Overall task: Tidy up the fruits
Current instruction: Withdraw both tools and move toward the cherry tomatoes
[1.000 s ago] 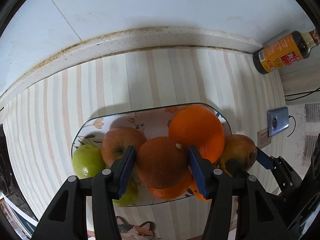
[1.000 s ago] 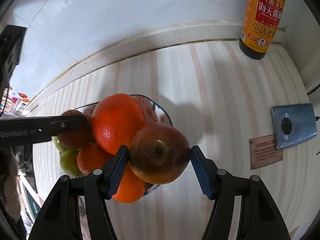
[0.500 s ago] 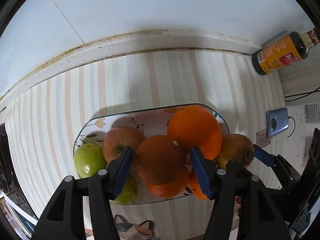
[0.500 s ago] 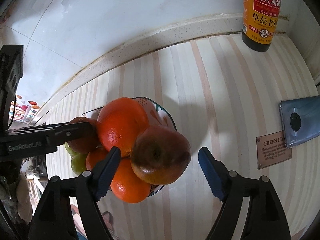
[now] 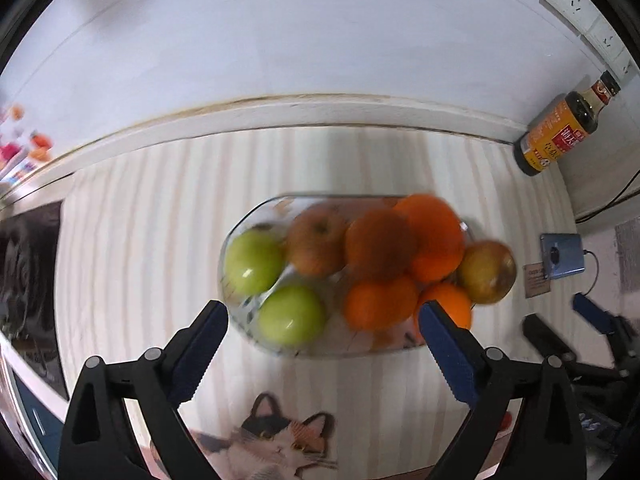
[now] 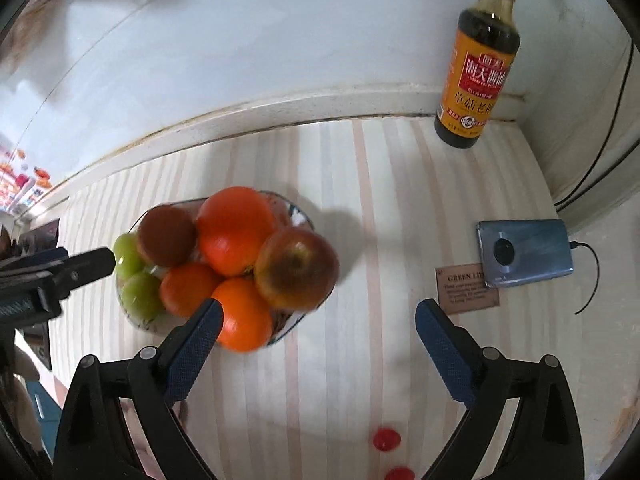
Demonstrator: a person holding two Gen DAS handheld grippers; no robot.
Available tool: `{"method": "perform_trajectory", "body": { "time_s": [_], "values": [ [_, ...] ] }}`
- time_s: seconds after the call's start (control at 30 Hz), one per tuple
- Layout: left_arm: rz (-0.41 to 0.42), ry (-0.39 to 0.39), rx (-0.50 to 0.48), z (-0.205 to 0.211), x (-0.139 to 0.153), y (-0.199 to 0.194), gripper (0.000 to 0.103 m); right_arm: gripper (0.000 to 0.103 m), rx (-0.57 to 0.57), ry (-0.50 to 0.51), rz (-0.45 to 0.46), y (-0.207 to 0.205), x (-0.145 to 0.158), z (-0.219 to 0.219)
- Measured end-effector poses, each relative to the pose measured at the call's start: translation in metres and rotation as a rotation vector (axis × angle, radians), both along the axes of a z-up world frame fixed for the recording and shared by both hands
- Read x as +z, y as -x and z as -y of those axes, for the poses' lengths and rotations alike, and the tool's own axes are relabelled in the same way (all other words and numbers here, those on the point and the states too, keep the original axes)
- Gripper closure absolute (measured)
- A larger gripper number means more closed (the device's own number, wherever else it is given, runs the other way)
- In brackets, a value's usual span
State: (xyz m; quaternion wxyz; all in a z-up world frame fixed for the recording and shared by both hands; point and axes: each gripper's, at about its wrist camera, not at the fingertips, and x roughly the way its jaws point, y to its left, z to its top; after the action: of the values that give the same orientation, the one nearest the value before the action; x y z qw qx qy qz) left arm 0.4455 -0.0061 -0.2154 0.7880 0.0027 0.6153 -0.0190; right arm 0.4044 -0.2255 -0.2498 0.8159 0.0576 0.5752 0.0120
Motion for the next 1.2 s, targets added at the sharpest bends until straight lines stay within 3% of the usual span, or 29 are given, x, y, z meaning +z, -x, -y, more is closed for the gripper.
{"method": "perform_trajectory", "body": {
  "time_s": [0.4, 0.8, 1.2],
  "values": [
    [0.179, -0.016, 0.078, -0.021, 0.057, 0.091, 0.005, 0.004, 0.043, 0.03, 0.129, 0.074, 0.07, -0.027],
    [0.356, -0.001, 0.017, -0.032, 0.136, 0.182, 0.005, 0.004, 0.018, 0.029, 0.258, 0.173, 0.152, -0.045],
    [0.443, 0.001, -0.013, -0.045, 0.172, 0.248, 0.005, 0.004, -0.016, 0.032, 0.341, 0.243, 0.198, -0.063]
  ]
}}
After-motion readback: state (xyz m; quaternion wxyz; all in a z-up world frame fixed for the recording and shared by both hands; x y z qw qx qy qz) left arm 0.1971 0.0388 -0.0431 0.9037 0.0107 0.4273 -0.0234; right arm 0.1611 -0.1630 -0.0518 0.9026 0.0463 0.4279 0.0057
